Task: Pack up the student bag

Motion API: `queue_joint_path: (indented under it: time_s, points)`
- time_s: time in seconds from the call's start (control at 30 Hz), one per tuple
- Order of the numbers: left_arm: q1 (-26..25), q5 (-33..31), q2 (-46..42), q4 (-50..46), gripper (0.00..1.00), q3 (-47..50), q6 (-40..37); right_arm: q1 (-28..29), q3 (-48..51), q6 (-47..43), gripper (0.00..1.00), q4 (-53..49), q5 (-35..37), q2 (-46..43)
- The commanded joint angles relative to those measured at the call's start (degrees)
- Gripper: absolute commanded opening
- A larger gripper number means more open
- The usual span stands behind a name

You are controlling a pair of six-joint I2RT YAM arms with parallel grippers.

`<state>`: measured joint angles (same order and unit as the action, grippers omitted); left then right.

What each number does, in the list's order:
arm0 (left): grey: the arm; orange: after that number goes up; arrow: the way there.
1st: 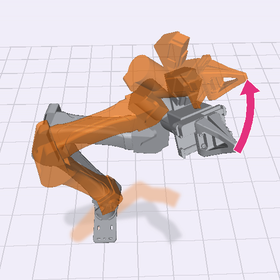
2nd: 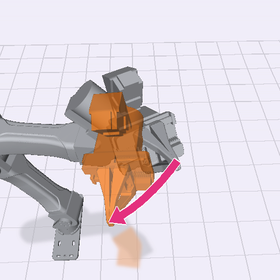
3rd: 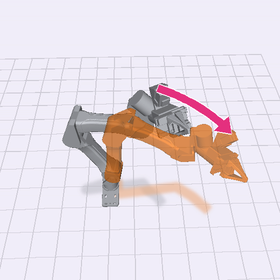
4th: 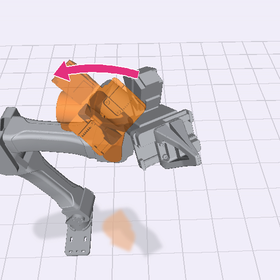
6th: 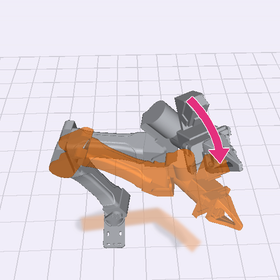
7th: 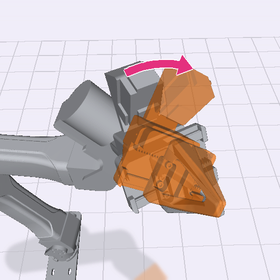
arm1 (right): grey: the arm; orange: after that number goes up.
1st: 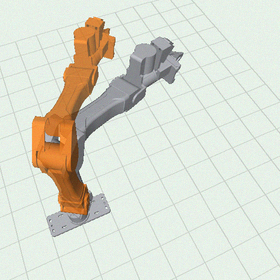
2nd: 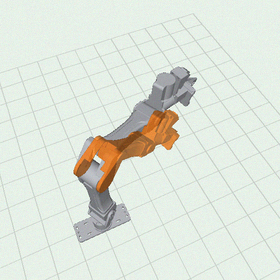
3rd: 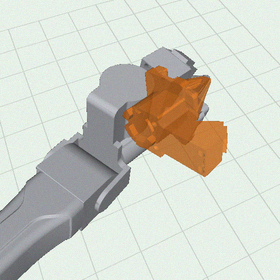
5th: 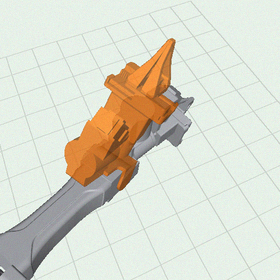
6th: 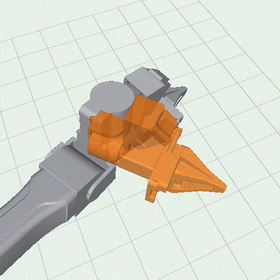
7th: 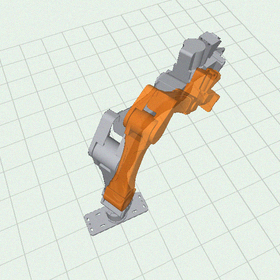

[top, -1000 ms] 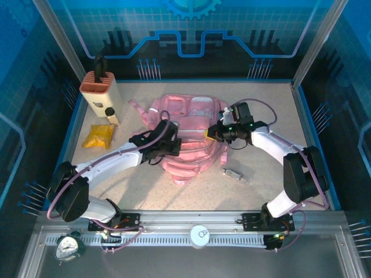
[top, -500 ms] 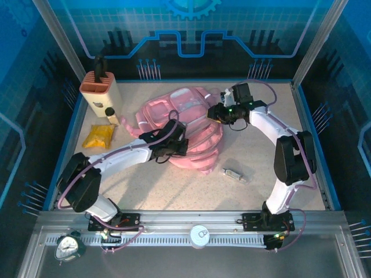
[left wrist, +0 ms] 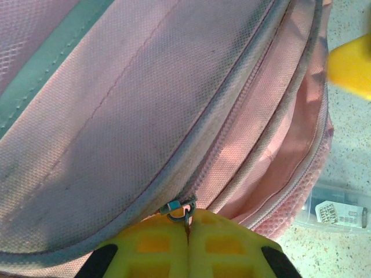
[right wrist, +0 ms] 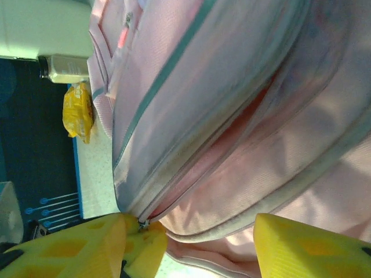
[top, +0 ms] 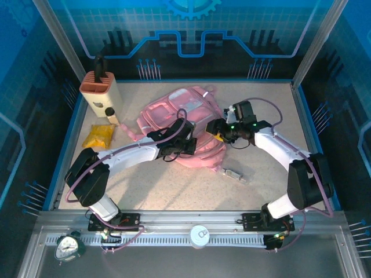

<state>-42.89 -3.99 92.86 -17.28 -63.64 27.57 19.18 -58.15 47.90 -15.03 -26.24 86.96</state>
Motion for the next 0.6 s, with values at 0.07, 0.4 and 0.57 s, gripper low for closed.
queue_joint_path:
  time_s: [0.07,0.4,0.57]
  points:
    - [-0.98,3.55,0.23,3.31,0.00,-2.46,-0.36,2.23,-0.80,7.57,0.60,9.93,-1.21,5.14]
    - [-1.07,5.03,0.43,2.33,0.00,-3.12,-1.82,3.10,-3.38,5.44,0.46,10.21,1.71,9.59]
    - [-1.12,4.71,0.10,-0.38,0.00,-3.67,-4.51,2.84,-2.65,3.81,0.30,10.94,4.35,9.94]
